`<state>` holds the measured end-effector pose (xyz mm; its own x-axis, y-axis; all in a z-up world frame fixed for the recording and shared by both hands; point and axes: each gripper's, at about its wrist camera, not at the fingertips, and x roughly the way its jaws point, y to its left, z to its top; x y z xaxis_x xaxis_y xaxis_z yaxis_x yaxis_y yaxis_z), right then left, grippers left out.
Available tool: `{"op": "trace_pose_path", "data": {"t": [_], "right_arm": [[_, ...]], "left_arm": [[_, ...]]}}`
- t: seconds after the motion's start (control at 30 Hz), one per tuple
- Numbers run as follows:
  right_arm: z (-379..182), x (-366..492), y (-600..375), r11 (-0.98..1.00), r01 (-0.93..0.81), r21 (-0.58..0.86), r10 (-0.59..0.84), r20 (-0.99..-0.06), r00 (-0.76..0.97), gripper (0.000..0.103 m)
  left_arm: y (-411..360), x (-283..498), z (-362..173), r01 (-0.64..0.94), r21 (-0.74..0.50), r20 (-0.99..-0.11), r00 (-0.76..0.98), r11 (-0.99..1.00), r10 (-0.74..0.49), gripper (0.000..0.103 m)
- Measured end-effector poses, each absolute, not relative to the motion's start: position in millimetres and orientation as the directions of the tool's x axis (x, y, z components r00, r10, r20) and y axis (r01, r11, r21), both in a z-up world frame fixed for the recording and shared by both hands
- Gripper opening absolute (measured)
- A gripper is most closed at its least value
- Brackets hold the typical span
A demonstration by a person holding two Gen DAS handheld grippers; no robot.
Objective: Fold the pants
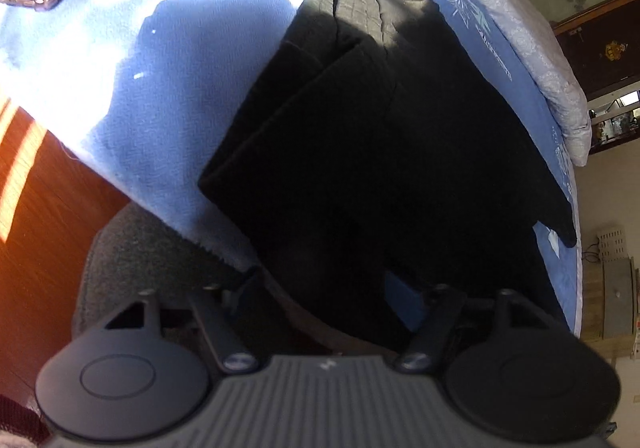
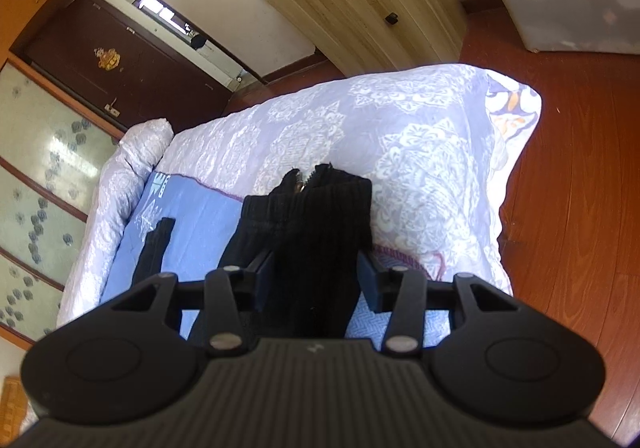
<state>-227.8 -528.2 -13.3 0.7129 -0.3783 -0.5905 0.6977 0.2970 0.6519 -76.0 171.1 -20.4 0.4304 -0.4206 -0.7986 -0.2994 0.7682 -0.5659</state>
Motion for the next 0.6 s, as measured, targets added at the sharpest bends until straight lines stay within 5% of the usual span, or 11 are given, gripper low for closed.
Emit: {"op": "trace_pose_path", "data": {"t": [0.03,0.1,0.23,0.27,0.3,0.33,0.6], "right_arm": [[-13,-230,-528,0.292,0.7,0.652,-0.381,-0.592,0.71,0.049],[-12,-232,-529,0.289,0.702,0.651,-0.382,-0.593,0.708,0.049],[-13,-231,-526,0.297,0.697,0.653,-0.366,-0.596,0.714,0.049],[-13,-229,-525,0.308,0.692,0.653,-0.354,-0.597,0.72,0.042],[-11,-226,-522,0.324,0.698,0.639,-0.359,-0.6,0.716,0.011],[-7,-224,-518,0.338,0.706,0.623,-0.376,-0.598,0.708,0.008],[61,-164,-513,0.456,0.576,0.678,-0.379,-0.437,0.815,0.007]], "left_arm": [[170,-74,-22,-0.303,-0.582,-0.791,0.427,0.755,-0.438,0.025],[170,-71,-22,-0.312,-0.606,-0.776,0.437,0.732,-0.455,0.012],[170,-73,-4,-0.289,-0.631,-0.751,0.46,0.72,-0.474,0.01],[172,-75,2,-0.288,-0.642,-0.741,0.47,0.71,-0.48,0.009],[174,-77,7,-0.292,-0.652,-0.732,0.48,0.699,-0.483,0.009],[177,-79,12,-0.299,-0.663,-0.725,0.488,0.687,-0.487,0.009],[202,-43,64,-0.273,-0.79,-0.571,0.655,0.55,-0.495,0.009]]}}
